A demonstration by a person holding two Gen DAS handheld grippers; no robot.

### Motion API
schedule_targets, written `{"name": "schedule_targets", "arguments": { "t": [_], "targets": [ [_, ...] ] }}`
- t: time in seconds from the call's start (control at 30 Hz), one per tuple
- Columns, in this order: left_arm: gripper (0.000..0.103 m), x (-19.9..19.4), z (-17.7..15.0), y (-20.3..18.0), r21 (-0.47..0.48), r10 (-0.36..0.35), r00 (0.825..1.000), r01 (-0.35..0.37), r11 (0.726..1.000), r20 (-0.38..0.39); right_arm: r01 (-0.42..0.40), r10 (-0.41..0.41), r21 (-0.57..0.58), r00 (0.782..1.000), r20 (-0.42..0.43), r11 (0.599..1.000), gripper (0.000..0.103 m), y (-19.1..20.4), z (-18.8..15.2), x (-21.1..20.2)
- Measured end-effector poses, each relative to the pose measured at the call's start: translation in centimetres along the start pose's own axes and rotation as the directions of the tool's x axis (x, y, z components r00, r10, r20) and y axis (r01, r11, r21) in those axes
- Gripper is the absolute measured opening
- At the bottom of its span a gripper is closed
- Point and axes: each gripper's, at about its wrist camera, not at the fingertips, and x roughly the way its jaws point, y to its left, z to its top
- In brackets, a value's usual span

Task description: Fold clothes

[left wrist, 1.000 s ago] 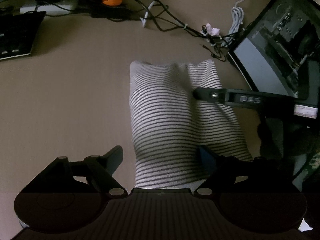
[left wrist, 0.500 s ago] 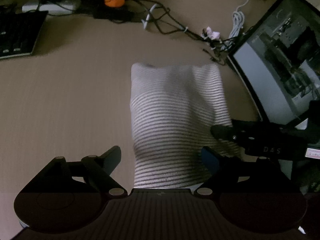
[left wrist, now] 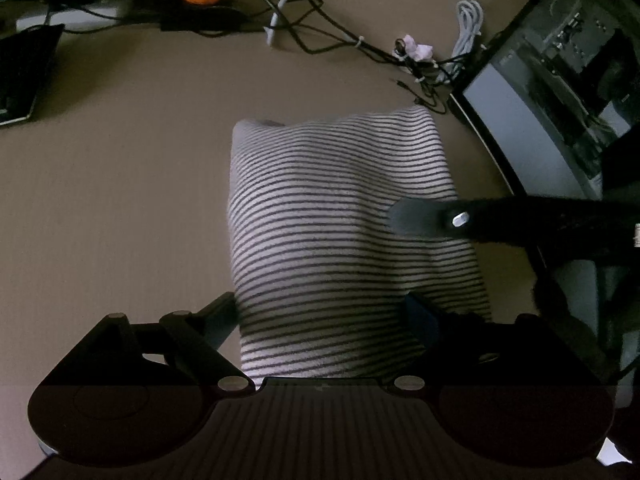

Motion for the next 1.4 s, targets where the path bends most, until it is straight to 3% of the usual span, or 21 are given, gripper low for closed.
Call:
{"name": "schedule_targets", "arguments": {
  "t": [0.2, 0.4, 0.9, 1.1, 1.27, 1.4],
  "targets": [
    [0.094, 0.3, 0.3, 0.1, -0.009, 0.003, 1.000, -0.003, 1.000, -0.005, -0.016, 0.019, 0.038, 0.997, -0.070, 0.999, 0.088, -0.8, 0.2, 2.0],
    [0.095, 0.2, 0.5, -0.3, 0.012, 0.032, 0.999, -0.033, 0.999, 0.005, -0.100, 0.100, -0.002, 0.994, -0.031, 0.995, 0.085, 0.1, 0.0, 0.3],
    [0.095, 0.1, 0.4, -1.3, 0.074, 0.082, 0.997, -0.082, 0.994, 0.012, -0.027, 0.028, 0.009, 0.997, -0.067, 1.000, 0.086, -1.0, 0.1, 1.9],
    [0.095, 0.0, 0.4, -1.6, 0.096, 0.094, 0.996, -0.094, 0.991, 0.013, -0.036, 0.035, -0.010, 0.997, -0.071, 0.999, 0.086, -1.1, 0.1, 1.9],
    [0.095, -0.6, 0.4, -0.9, 0.090, 0.076, 0.997, -0.077, 0.993, 0.014, -0.036, 0.033, -0.035, 0.997, -0.075, 0.999, 0.086, -1.0, 0.2, 2.0],
    [0.095, -0.9, 0.0, 1.5, 0.005, 0.011, 1.000, -0.011, 1.000, 0.003, -0.042, 0.038, -0.039, 0.996, -0.080, 0.998, 0.086, -1.1, 0.3, 2.1]
  ]
}}
